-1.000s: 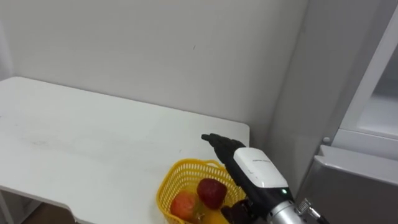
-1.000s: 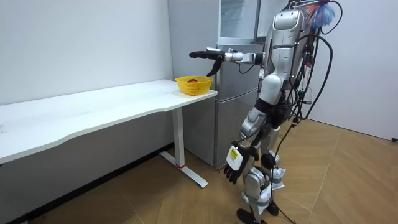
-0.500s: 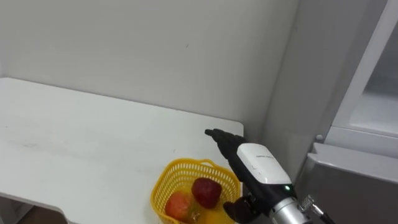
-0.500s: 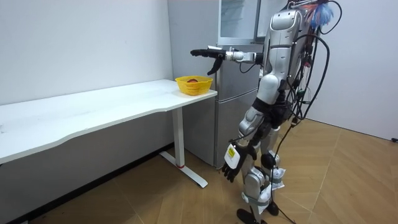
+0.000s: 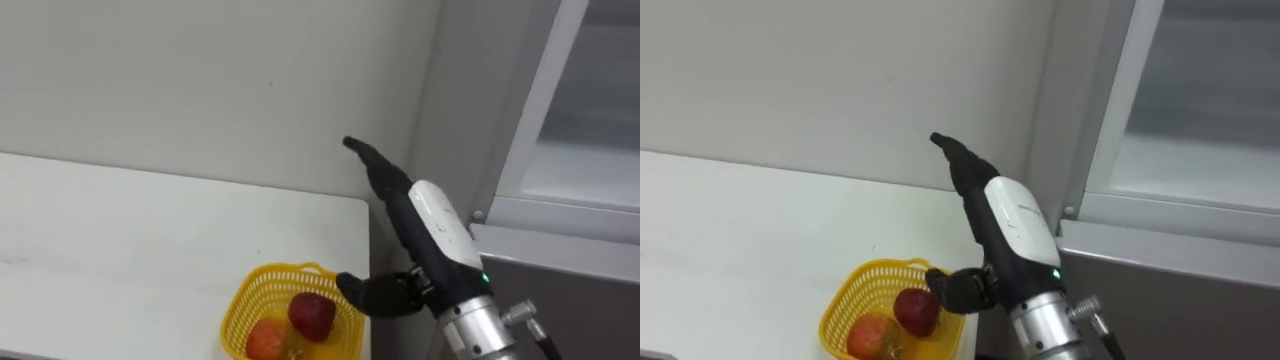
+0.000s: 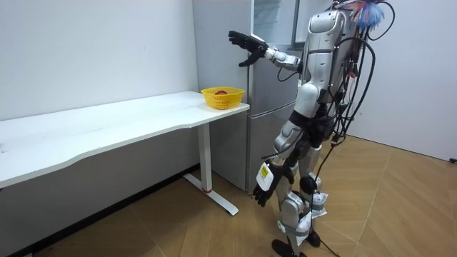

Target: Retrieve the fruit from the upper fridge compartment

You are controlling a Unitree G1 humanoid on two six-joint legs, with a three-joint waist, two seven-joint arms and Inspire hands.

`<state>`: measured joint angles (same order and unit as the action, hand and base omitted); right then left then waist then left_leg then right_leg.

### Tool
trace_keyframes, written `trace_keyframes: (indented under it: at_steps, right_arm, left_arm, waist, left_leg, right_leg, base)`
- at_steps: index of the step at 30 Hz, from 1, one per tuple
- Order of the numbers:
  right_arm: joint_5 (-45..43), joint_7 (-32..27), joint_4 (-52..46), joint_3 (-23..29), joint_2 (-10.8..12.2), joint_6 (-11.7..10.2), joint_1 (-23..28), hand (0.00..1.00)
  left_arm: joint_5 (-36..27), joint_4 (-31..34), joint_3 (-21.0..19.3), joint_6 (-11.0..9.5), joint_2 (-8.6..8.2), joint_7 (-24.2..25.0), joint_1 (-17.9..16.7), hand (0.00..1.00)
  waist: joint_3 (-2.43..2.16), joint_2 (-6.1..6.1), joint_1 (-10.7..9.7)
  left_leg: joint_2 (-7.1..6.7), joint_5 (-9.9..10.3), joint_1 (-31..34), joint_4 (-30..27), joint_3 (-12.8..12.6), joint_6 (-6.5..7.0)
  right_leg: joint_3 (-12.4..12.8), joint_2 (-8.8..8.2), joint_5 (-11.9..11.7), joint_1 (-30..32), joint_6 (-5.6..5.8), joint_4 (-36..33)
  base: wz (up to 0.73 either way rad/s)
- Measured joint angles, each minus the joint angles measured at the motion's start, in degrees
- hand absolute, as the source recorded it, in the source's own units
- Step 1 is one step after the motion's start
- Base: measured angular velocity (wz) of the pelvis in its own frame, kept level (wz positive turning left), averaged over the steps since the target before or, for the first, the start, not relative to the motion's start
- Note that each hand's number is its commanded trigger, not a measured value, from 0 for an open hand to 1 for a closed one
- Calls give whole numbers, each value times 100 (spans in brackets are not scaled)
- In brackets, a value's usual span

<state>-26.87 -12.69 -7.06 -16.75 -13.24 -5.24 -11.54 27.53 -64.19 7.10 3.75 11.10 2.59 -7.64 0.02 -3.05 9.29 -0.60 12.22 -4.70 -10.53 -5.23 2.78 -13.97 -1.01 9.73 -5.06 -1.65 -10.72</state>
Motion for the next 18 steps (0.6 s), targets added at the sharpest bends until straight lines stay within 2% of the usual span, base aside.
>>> trace_keyframes:
  at_steps: [3,4,7,12,15,18]
  right_arm:
    - [55,-103,-153,-2,9,-256,615,0]
    - [90,-95,-228,-3,13,-295,849,0]
    - [169,-47,-296,-21,32,-414,983,0]
    - [181,-38,-394,-1,203,-422,1157,0]
    - [177,-41,-529,24,220,-534,1449,0]
    - [154,-42,-704,84,220,-562,1868,0]
  left_arm:
    - [-46,-68,2,-3,-90,-138,-11,0]
    - [-46,-87,1,-3,-144,-201,-23,0]
    - [-74,-117,1,-10,-192,-219,0,0]
    - [-100,-252,-10,-11,-187,-241,1,0]
    - [-100,-246,-13,-12,-195,-238,-112,0]
    - [-100,-224,-102,-15,-196,-210,-175,0]
  waist:
    - [-14,107,-118]
    - [-17,177,-129]
    - [-8,288,-220]
    - [-26,269,-316]
    - [-36,251,-437]
    - [-25,271,-551]
  left_leg:
    - [3,3,-6,-3,-52,4]
    - [7,5,-13,4,-97,7]
    - [23,6,-13,7,-196,9]
    - [25,8,-14,6,-230,12]
    - [21,22,-16,-6,-234,32]
    - [21,32,3,-17,-257,43]
  right_leg:
    - [60,5,-3,13,1,-6]
    - [132,13,-4,32,0,-9]
    - [241,19,-6,123,-2,-119]
    - [275,22,-5,123,-3,-98]
    - [279,17,-4,113,1,-92]
    - [303,17,-8,130,8,-94]
  base:
    - [-9]
    - [-19]
    - [-18]
    - [-4]
    - [0]
    - [-3]
